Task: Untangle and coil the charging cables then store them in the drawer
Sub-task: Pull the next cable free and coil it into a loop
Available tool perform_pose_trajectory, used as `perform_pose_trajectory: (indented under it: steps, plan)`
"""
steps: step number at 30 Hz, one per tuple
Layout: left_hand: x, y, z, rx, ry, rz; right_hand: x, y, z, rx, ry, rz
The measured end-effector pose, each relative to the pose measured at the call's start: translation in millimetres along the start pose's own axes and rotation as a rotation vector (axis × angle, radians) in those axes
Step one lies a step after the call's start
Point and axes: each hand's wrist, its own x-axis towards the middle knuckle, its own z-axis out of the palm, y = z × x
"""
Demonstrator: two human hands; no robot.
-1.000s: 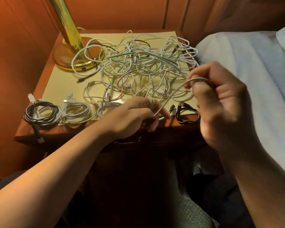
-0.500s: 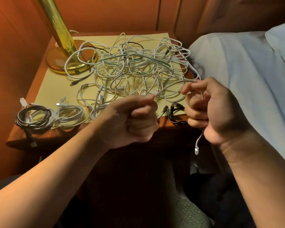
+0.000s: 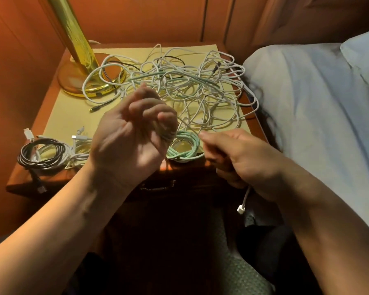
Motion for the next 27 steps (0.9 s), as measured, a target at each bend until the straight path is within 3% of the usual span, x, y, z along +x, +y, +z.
perform_pose_trajectory:
  steps: [3, 8, 15, 21, 27]
  plan:
    - [0.9, -5.1, 4.9, 0.129, 0.143, 0.202, 1.2, 1.2, 6.7, -0.155, 0.029, -0.021]
    - [7.7, -15.0, 4.6, 0.453, 0.217, 0.312, -1.2, -3.4, 13.3, -0.252, 0.034, -0.059]
    - [8.1, -11.9, -12.3, 1.187, 0.022, 0.387, -5.1, -1.1, 12.0, -0.51, 0.191, -0.246]
    - [3.7, -10.4, -20.2, 1.621, 0.03, 0.353, -10.9, 4.2, 4.8, -0.654, 0.36, -0.46]
    - [7.0, -12.8, -14.3, 1.622, -0.108, 0.178, -6.0, 9.2, -3.7, -0.662, 0.414, -0.598]
